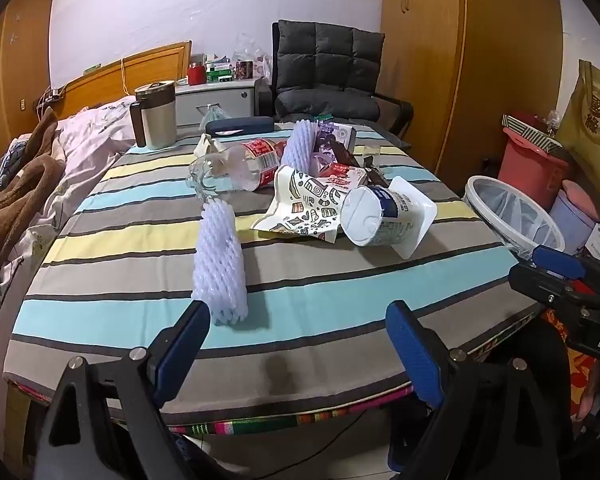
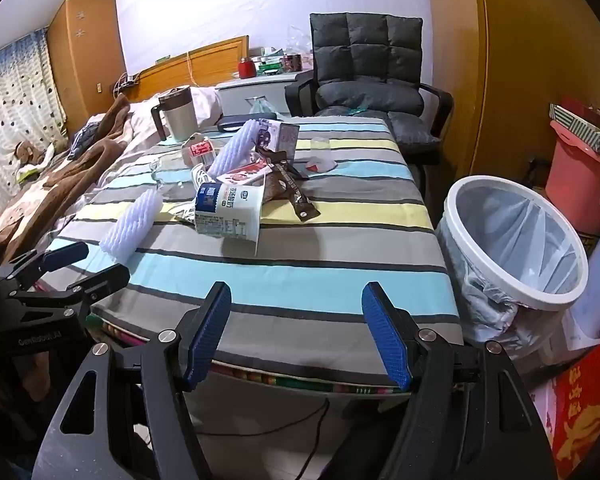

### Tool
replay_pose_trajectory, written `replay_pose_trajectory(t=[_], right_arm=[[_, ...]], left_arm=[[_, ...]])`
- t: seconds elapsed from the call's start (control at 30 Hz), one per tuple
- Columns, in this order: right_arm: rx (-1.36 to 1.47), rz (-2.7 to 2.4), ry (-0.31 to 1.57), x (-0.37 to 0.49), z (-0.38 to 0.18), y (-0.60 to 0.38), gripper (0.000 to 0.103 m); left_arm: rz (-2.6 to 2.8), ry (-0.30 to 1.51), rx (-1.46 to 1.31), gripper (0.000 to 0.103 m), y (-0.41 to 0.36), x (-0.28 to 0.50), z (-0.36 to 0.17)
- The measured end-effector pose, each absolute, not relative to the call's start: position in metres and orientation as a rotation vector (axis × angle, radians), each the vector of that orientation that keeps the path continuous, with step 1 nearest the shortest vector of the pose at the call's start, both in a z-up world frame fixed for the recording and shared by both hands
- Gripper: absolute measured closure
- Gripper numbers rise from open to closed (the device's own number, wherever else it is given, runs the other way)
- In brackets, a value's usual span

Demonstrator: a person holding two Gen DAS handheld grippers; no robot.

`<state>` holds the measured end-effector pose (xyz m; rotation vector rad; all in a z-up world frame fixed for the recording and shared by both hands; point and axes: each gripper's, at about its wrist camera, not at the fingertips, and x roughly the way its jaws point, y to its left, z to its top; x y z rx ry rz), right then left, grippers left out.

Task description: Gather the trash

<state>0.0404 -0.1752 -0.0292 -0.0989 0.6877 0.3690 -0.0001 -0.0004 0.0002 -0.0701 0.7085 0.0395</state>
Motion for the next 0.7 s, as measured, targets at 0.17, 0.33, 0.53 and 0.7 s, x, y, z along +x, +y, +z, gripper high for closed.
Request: replay_pose_trajectory(t=[0.17, 0.33, 0.53, 0.7], right_arm=[[-0.091, 0.368, 0.696, 0.0398, -0.0296, -0.1752, 0.034], [-0.095, 0.369, 0.694, 0.0452, -0.0244, -0.1726, 0.034], [-0.105, 0.369, 0.683, 0.0383, -0.0270, -0.1720, 0.034], [-0.108, 0.365, 0.686, 0.0392, -0.0274, -0.1722, 0.034]], left_arm=[[0.040, 0.710, -0.071, 0.012, -0.0003, 0.0012, -0.0012], [0.041, 0.708, -0.072, 0.012, 0.0009, 0.0003, 0.0015], [0.045, 0.709, -0.070, 0.012, 0.0031, 0.0015, 0.0020], [0.048, 0.702, -0.065, 0.012, 0.0011, -0.0011, 0.0035]])
